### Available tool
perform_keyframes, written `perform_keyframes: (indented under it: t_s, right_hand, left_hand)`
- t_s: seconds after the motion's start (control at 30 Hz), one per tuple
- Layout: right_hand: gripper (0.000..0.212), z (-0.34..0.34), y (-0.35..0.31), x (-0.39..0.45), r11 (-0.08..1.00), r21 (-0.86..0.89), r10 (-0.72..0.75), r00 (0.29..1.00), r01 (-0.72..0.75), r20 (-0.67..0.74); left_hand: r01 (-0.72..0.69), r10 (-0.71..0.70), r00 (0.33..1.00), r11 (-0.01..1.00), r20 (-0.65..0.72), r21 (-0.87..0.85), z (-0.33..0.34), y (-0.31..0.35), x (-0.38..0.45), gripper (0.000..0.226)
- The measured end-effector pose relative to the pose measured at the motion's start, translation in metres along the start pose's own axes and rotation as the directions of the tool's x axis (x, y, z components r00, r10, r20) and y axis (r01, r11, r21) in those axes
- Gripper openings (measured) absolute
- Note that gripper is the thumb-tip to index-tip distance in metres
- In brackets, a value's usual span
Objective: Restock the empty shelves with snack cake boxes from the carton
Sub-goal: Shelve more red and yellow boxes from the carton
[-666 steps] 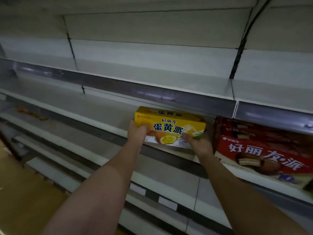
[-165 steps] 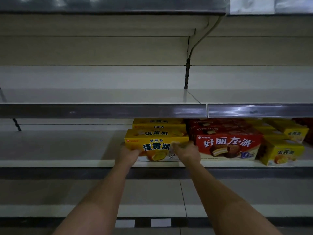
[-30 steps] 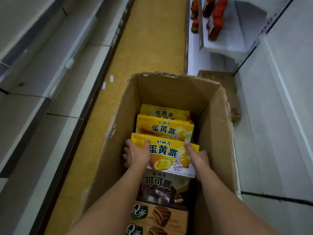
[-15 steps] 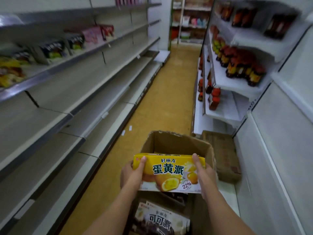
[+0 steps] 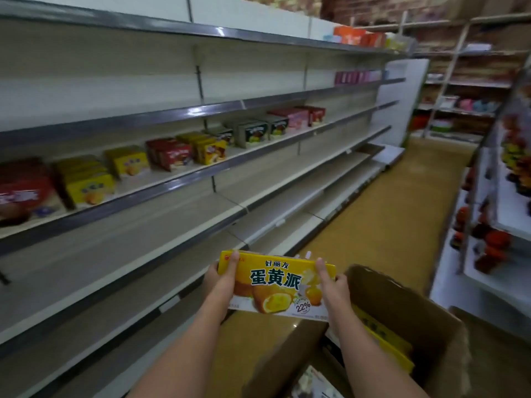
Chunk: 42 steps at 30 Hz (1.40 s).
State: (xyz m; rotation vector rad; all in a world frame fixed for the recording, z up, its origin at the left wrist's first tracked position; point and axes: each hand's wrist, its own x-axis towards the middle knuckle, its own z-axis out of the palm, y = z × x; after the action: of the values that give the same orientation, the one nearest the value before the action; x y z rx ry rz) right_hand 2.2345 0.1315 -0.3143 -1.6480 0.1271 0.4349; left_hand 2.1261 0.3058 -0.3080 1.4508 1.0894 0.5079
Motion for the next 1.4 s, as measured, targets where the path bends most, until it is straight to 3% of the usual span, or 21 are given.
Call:
perform_keyframes:
  t_s: [0.2,0.4,0.53,0.93,1.13,1.27,1.4]
  right_hand:
    - [0.09,0.089,-0.017,-0.049,0.989,-0.131,-0.012,0.918,0.07,0.396]
    - [0.088,0.196,-0.015,-0.13,0.967,-0.199,-0.019,0.823,0.159,0.568]
    - [0.099,0.267,-0.006,-0.188,0.962,-0.191,-0.021,0.751,0.195,0.66]
    - [0.058,0.422,0.065,-0.352,0.956,-0.184,0.035,0.537,0.227,0.843]
    - [0.03,0.492,0.081,-0.406,0.936,-0.191,0.022,0.493,0.295,0.87]
    - [0.036,0.547,0.086,-0.438,0.898,-0.191,-0.019,0.468,0.395,0.883]
    - [0.047,0.605,0.083,-0.458,0.903,-0.178,-0.014,0.44,0.392,0.898]
  left_hand:
    - [-0.053,0.048,0.973,0.998,-0.224,-0.015,-0.114,-0.004,0.001,0.062]
    - [-0.048,0.002,0.923,0.993,-0.385,-0.109,-0.252,-0.028,-0.016,0.047]
    - [-0.034,-0.05,0.871,0.986,-0.489,-0.162,-0.341,-0.05,-0.034,0.052]
    - [-0.033,-0.185,0.686,0.958,-0.704,-0.284,-0.549,-0.129,-0.086,0.054]
    - [-0.044,-0.238,0.62,0.941,-0.748,-0.336,-0.623,-0.148,-0.09,0.056]
    - [-0.067,-0.257,0.568,0.932,-0.782,-0.355,-0.676,-0.155,-0.08,0.058]
    - [-0.064,-0.259,0.534,0.937,-0.805,-0.344,-0.727,-0.148,-0.052,0.07]
